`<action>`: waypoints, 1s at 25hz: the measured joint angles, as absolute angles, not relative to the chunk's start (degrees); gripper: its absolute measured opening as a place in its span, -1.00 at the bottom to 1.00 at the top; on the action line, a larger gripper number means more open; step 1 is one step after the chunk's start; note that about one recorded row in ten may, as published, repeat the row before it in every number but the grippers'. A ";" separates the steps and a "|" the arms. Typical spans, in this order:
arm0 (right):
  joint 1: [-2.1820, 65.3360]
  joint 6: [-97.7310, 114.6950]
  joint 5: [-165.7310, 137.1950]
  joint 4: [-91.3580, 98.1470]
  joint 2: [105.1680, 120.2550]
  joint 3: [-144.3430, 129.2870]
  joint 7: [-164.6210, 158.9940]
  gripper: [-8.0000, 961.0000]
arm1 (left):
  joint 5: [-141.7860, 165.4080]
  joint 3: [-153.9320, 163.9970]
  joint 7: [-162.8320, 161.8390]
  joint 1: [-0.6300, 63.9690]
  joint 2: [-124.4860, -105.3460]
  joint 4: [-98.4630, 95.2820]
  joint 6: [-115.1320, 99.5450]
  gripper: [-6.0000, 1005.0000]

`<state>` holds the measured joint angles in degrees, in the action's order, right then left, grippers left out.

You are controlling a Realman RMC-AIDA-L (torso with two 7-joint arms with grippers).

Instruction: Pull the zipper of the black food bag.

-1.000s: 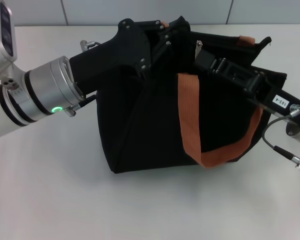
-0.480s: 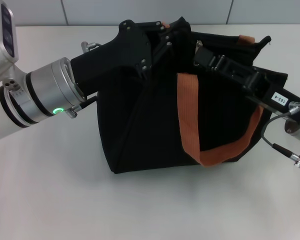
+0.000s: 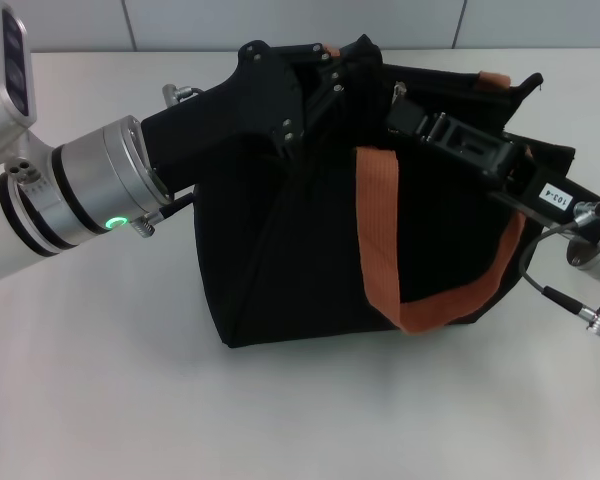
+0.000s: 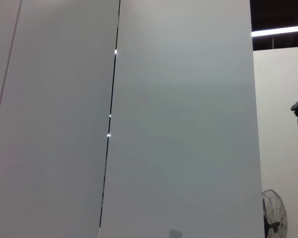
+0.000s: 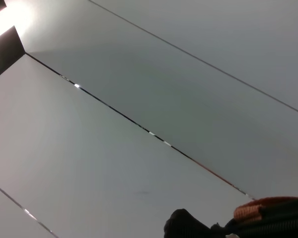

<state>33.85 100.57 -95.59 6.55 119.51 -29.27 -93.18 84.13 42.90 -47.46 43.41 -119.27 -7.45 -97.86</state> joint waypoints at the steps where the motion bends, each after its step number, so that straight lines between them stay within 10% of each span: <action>1: 33.88 100.55 -95.69 6.55 119.49 -29.29 -93.18 -0.43 | 84.13 42.90 -47.46 43.42 -119.27 -7.46 -97.93 -0.88; 5: 33.96 100.55 -95.77 6.54 119.49 -29.63 -93.18 -0.76 | 84.13 42.89 -47.46 43.42 -119.27 -7.46 -98.11 -0.88; 25: 32.68 101.18 -95.27 7.33 119.34 -30.01 -92.77 -0.99 | 84.18 42.78 -47.40 42.89 -119.27 -7.47 -98.27 -0.87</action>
